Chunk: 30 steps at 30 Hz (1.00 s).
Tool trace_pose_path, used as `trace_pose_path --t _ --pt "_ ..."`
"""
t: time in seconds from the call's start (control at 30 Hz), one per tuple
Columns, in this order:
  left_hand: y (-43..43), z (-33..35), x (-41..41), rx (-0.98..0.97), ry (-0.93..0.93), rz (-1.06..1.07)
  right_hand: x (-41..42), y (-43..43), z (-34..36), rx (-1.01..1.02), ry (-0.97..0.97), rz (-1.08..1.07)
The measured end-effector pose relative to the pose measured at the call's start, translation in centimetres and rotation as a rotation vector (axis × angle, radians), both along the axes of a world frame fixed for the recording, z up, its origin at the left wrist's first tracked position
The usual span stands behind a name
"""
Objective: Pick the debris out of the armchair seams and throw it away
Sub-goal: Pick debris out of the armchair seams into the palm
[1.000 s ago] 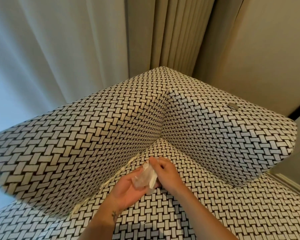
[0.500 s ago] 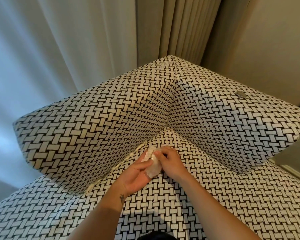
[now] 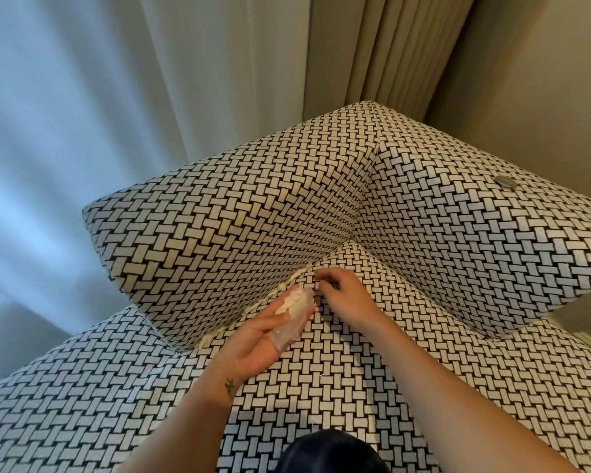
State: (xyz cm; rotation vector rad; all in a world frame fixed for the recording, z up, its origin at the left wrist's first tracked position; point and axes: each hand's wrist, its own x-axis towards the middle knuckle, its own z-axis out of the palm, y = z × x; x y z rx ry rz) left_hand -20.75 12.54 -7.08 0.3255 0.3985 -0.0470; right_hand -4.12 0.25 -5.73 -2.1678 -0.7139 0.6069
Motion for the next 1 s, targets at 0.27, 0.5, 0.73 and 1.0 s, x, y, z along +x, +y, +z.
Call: trace_pose_path --t 0.27,0.5,0.73,1.0 --pt "0.4 -0.5 1.2 -0.073 -0.022 -0.012 2.5 2.9 0.1 -0.317 -0.318 0.227" --pt "1.1 -1.0 1.7 -0.240 0.057 -0.057 4.4 4.9 0.3 -0.656 -0.532 0.394" --pt "1.1 -1.1 2.2 -0.247 0.147 -0.005 6.2 5.9 0.1 -0.667 -0.229 0.328" --pt "0.8 -0.6 2.5 -0.150 0.185 0.025 6.9 5.3 -0.8 -0.491 -0.110 0.263"
